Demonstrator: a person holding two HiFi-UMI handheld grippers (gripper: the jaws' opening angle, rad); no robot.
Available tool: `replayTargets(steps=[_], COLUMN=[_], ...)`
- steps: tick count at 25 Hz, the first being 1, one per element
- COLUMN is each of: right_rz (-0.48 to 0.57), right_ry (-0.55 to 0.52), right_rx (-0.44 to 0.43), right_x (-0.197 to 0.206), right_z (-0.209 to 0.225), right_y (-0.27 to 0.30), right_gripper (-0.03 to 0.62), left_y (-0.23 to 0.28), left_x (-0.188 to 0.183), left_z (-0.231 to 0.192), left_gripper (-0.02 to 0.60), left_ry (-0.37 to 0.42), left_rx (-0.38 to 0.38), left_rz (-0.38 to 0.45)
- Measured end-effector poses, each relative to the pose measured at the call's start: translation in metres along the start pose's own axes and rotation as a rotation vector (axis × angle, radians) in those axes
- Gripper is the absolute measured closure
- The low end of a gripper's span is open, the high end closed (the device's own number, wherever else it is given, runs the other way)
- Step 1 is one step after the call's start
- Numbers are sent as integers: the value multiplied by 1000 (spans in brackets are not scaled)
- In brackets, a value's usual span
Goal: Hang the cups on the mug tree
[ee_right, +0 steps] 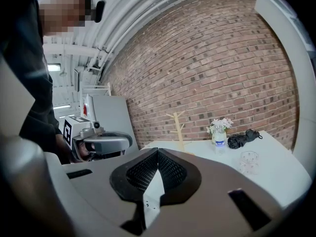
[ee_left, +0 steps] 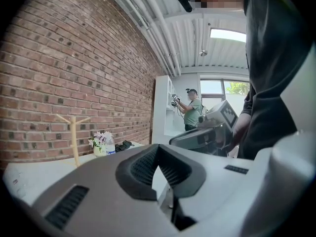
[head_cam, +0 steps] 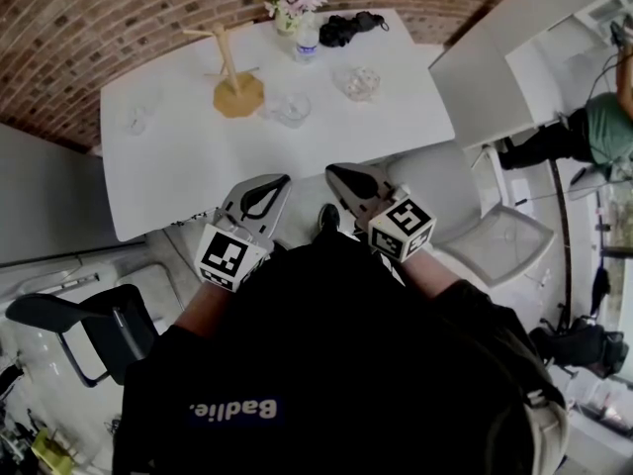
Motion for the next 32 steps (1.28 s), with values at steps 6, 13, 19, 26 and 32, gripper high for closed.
replayTargets(steps=[6, 13, 19, 26, 32], right_rz=[1, -30, -59, -81, -118], right_ry=[10, 28, 25, 10, 8], right_rx=[-7, -69, -126, -195, -262], right_x=[-5, -23, -36, -49, -45], right_z=[33, 86, 136, 182, 212], right_y=[3, 24, 47, 67, 74], right_gripper=[564, 563, 563, 563, 563], left_y=[29, 83, 133, 177, 206], left_x=[3, 2, 6, 23, 48], left_z=[-12, -41, -64, -83, -102], left_gripper=[580, 578, 578, 578, 569], left_ry=[-14, -46, -83, -81, -61], left_rx=[-7, -49, -84, -149, -207], left_rz=[-61, -161, -245, -400, -541])
Point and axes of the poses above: the fingertips, and each gripper's own axes: y forward along the fingers, z to its right, x out of its underside, the point moved 6 cm from there along -y, backward along the fingers, and after that the axes turned 13 degrees about -z, right-handed, at the moved point
